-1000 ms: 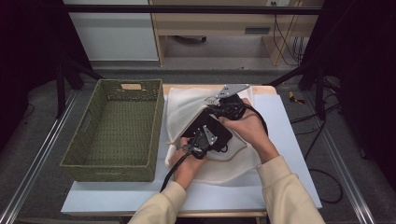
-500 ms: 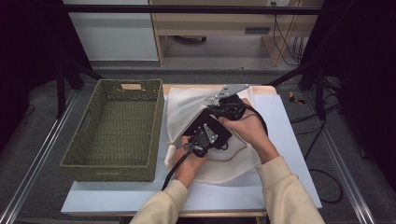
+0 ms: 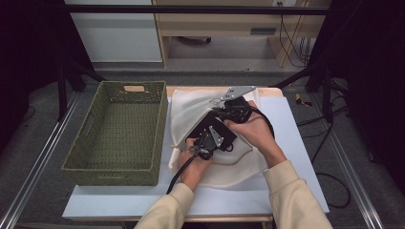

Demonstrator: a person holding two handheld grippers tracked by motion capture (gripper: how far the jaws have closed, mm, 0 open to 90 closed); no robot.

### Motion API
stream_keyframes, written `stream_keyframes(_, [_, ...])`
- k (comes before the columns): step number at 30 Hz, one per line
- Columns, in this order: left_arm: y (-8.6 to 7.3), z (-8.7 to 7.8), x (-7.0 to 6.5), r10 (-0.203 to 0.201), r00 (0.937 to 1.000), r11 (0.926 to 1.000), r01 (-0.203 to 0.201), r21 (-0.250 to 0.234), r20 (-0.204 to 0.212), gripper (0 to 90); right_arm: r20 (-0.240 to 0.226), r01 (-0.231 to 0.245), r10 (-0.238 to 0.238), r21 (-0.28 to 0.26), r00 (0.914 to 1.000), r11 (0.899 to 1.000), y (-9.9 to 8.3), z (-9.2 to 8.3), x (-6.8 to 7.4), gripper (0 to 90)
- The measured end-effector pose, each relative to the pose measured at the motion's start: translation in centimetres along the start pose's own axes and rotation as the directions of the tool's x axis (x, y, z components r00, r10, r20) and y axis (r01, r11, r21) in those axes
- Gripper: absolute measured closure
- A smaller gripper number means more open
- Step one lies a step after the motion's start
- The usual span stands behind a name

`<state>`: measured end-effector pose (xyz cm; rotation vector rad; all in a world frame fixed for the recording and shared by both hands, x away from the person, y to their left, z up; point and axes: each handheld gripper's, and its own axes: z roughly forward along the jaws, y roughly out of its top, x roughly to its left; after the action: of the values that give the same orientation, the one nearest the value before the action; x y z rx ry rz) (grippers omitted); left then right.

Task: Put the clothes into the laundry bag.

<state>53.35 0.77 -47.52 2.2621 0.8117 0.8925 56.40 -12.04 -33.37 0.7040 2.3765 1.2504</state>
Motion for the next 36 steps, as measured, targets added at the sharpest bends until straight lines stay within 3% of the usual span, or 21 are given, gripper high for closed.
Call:
stream_keyframes(2, [0.0, -0.1, 0.0, -0.002, 1.0000, 1.0000, 0.002, -0.003, 0.003, 90.0, 0.002, 0.001, -0.001, 0.001, 1.0000, 1.000, 0.0, 0.0, 0.0, 86.8])
stream_keyframes(3, [-0.1, -0.2, -0.1, -0.022, 0.9997, 0.9996, 0.022, -0.019, 0.012, 90.0, 0.003, -0.001, 0.001, 0.001, 1.0000, 1.000, -0.1, -0.1, 0.0, 86.8])
stream_keyframes(4, [-0.1, -0.6, 0.0, 0.003, 0.9999, 0.9999, -0.003, -0.011, 0.010, 90.0, 0.002, 0.000, 0.000, 0.002, 1.0000, 1.000, -0.1, -0.1, 0.0, 86.8])
stream_keyframes(10, [-0.3, -1.6, -0.1, -0.002, 0.9995, 0.9991, 0.004, -0.041, 0.031, 90.0, 0.002, -0.005, 0.005, 0.007, 1.0000, 1.000, -0.3, 0.1, 0.1, 86.8])
stream_keyframes(13, [-0.6, -2.3, -0.3, -0.024, 0.9979, 0.9979, 0.027, -0.059, 0.061, 90.0, 0.001, -0.002, 0.002, 0.006, 1.0000, 1.000, -0.3, 0.0, 0.2, 86.9])
stream_keyframes(17, [-0.9, -4.0, -0.8, -0.009, 0.9959, 0.9956, 0.018, -0.093, 0.090, 90.0, 0.002, -0.002, 0.002, 0.008, 1.0000, 1.000, -0.5, -0.1, 0.3, 86.8])
stream_keyframes(28, [-2.8, -9.9, -0.2, -0.046, 0.9779, 0.9835, 0.080, -0.163, 0.204, 90.0, -0.004, 0.041, -0.041, 0.033, 0.9991, 0.999, -2.2, -0.4, 2.4, 86.7])
stream_keyframes(36, [-3.0, -11.5, 0.0, -0.063, 0.9707, 0.9750, 0.109, -0.194, 0.232, 90.0, -0.004, 0.061, -0.061, 0.049, 0.9981, 0.997, -2.9, 0.0, 3.3, 86.7])
